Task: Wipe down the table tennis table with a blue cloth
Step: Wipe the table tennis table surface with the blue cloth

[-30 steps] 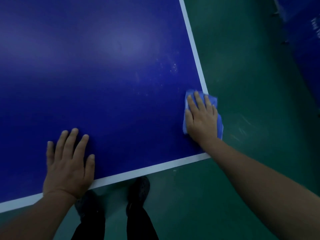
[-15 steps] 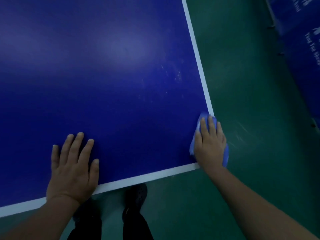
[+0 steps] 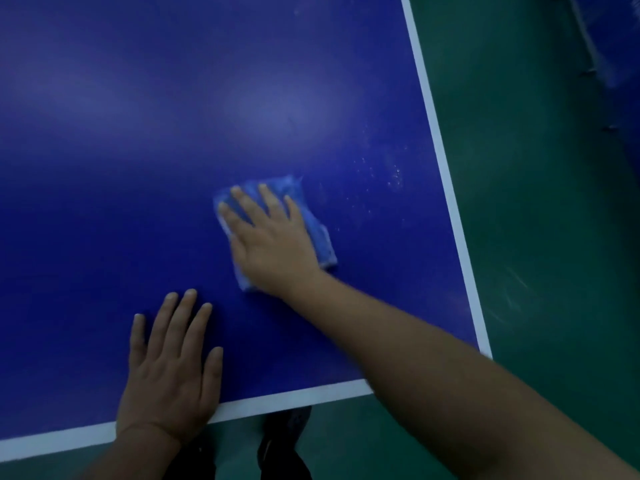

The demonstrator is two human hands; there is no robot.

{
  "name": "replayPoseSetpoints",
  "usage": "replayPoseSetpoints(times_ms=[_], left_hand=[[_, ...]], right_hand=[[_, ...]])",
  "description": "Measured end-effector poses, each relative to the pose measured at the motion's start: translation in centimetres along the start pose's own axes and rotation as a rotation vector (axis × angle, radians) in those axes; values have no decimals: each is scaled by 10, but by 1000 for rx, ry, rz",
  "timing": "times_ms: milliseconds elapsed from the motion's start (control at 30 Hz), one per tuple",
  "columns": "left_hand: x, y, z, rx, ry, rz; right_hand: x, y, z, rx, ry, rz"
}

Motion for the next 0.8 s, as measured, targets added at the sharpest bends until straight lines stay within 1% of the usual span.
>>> replayPoseSetpoints(times_ms=[33,100,167,200,233,267,300,333,367,400,467,500,533,567,600,633,700,733,800], left_hand=[[0,0,1,9,-5,8],[-1,0,1,12,-15,16],[-1,0,1,10,-15,19],[0,0,2,12,-18,22],[0,1,1,14,-21,22],[0,0,1,14,-26,20],[0,0,1,16,-30,17],[-1,0,2,19,-37,15],[-1,0,2,20,-43,13],[-1,0,2,19,-48,9],[0,0,2,15,-54,4],[0,0,2,16,-53,4],[0,0,2,18,-53,7],[0,1,2,21,-52,9],[0,1,2,23,-47,13],[0,1,2,26,-41,17],[0,2,2,31,-38,21],[0,2,2,32,-38,22],[0,2,3,33,-38,19]], right_hand=[[5,27,1,-42,-20,32],[2,110,5,-134,-67,196],[-16,211,6,-142,-87,460],[-31,254,4,-84,-89,596],[-44,281,2,-14,-70,695],[-56,292,0,44,-43,757],[-64,289,0,74,-15,788],[-73,275,2,68,2,796],[-83,253,4,32,11,764],[-94,222,7,-7,9,692],[-121,154,17,-25,-16,454],[-129,134,21,-23,-43,346],[-126,134,24,-13,-76,280],[-114,150,23,-18,-88,272],[-96,177,19,-44,-77,325],[-76,209,13,-80,-58,409],[-46,267,7,-54,-51,570],[-40,285,8,-19,-50,605],[-49,289,9,25,-20,605]])
Point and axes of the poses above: each hand's wrist, its own x-axis towards the middle knuckle, its own z-axis out of the palm, y = z × x, the point moved 9 cm from there along x, towards the middle knuckle, and after that the axes turned 9 degrees about -x, right-handed, at the moved point
